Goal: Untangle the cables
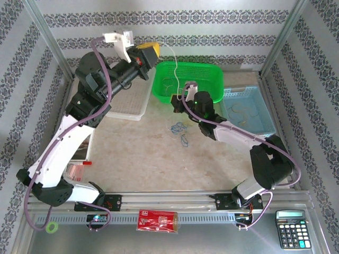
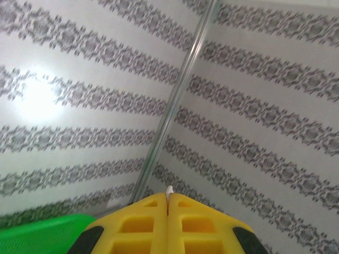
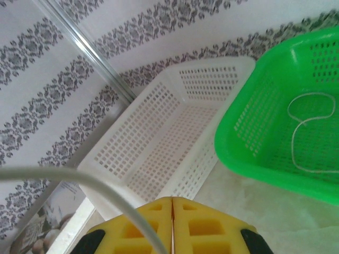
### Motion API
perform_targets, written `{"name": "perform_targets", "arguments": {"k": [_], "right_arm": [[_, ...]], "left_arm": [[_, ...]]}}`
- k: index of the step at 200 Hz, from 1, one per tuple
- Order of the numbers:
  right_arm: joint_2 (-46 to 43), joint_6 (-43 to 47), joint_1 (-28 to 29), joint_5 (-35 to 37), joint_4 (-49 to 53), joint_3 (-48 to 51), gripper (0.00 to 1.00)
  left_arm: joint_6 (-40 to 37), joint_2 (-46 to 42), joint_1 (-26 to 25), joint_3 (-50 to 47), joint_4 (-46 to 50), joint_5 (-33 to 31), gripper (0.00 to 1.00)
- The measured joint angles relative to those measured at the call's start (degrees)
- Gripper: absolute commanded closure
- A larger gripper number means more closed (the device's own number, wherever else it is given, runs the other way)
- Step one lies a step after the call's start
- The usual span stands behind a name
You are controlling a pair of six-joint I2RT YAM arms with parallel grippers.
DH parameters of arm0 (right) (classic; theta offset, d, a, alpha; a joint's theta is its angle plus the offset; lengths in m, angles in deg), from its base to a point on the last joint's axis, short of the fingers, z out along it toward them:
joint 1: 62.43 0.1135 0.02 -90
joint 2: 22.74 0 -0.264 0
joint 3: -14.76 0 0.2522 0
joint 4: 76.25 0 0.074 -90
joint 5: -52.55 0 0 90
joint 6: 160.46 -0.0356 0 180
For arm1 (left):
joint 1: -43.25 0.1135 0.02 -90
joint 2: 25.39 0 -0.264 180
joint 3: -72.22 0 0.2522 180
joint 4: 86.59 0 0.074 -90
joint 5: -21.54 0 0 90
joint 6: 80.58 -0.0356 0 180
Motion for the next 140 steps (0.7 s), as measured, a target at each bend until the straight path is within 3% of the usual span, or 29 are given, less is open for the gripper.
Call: {"name": "perform_targets", "arguments": {"k": [81, 140], "right_arm": [[-8.83, -2.62, -4.35, -7.98, 4.81, -2.27, 1.0], [-10.84, -5.92, -4.46, -13.0, 6.34, -5.38, 1.0]], "left_arm": [[-0.13, -7.82, 2.08, -27.45, -4.94, -3.98, 1.0], [-4.17, -6.67, 2.08, -40.92, -10.73, -0.39, 1.0]]}}
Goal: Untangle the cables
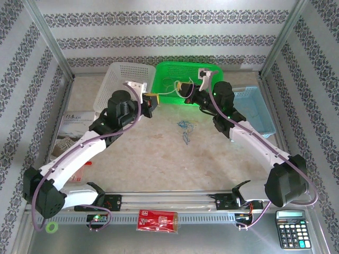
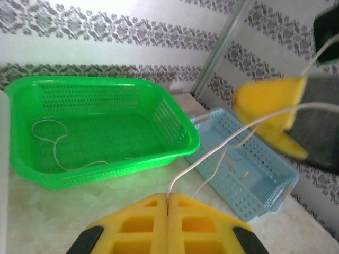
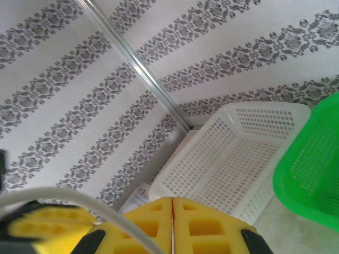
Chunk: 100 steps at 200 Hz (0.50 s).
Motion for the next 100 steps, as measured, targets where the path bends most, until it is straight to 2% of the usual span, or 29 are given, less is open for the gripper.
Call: {"name": "perform_targets", "arguments": {"k": [57, 100], "right_arm": [[0.0, -2.01, 0.0, -4.61, 1.51, -1.05, 1.0], [0.0, -2.97, 0.0, -6.82, 2.12, -1.07, 1.0]], "left_arm": [[-5.38, 6.4, 0.0, -0.87, -2.16, 9.22, 1.0], [-6.34, 11.02, 0.0, 0.42, -2.67, 14.29, 0.94]]}}
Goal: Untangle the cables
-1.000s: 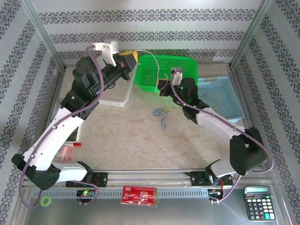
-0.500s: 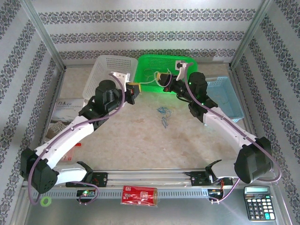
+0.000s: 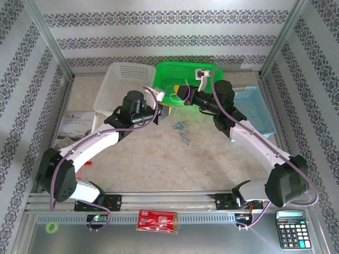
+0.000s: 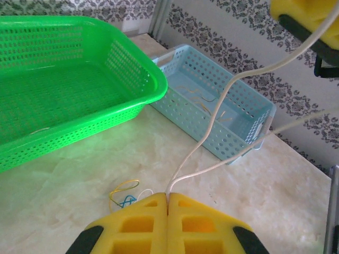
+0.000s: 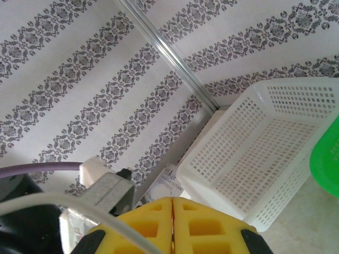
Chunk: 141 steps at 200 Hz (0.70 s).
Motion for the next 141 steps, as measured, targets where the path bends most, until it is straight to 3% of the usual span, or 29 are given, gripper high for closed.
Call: {"name": "perform_targets", "arguments": {"k": [141], "right_arm": [[0.17, -0.63, 1.6, -1.95, 0.15, -0.02, 1.0]], "left_arm": [[-0.13, 5.05, -0.07, 1.95, -3.76, 5.35, 0.85]]}}
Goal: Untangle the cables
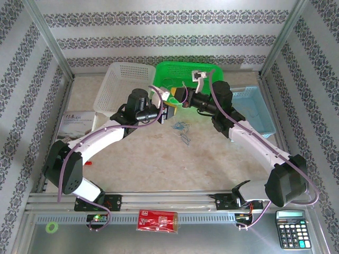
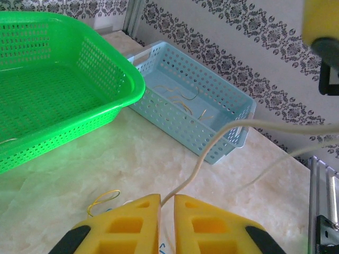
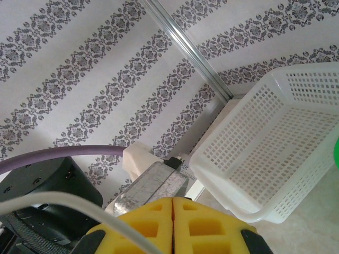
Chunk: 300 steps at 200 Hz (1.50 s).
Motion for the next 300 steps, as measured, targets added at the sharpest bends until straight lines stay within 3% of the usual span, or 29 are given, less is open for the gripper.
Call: {"name": "perform_targets", "arguments": {"k": [62, 110, 159, 248, 300], "right_arm": [[0.37, -1.11, 0.35, 0.39, -0.48, 0.0, 1.0], [0.39, -2.05, 0.35, 1.27, -1.27, 0.0, 1.0], [0.48, -2.54, 0.46, 1.25, -1.77, 0.0, 1.0], [1.31, -2.54, -0.07, -0.39, -1.75, 0.0, 1.0], [1.57, -2.58, -0.39, -1.31, -1.75, 0.0, 1.0]], "left_arm": [[1.4, 0.85, -0.04, 0.0, -1.62, 0.52, 0.82], [2.82, 1.92, -0.04, 0.55, -3.78, 1.27, 0.69], [4.66, 2.4, -0.07, 0.57, -6.43, 1.79, 0.73], [5.7, -0.76, 0.22, -3.52, -7.87, 4.26, 0.36], [5.57, -1.66, 0.83, -3.89, -7.85, 4.48, 0.33]]}}
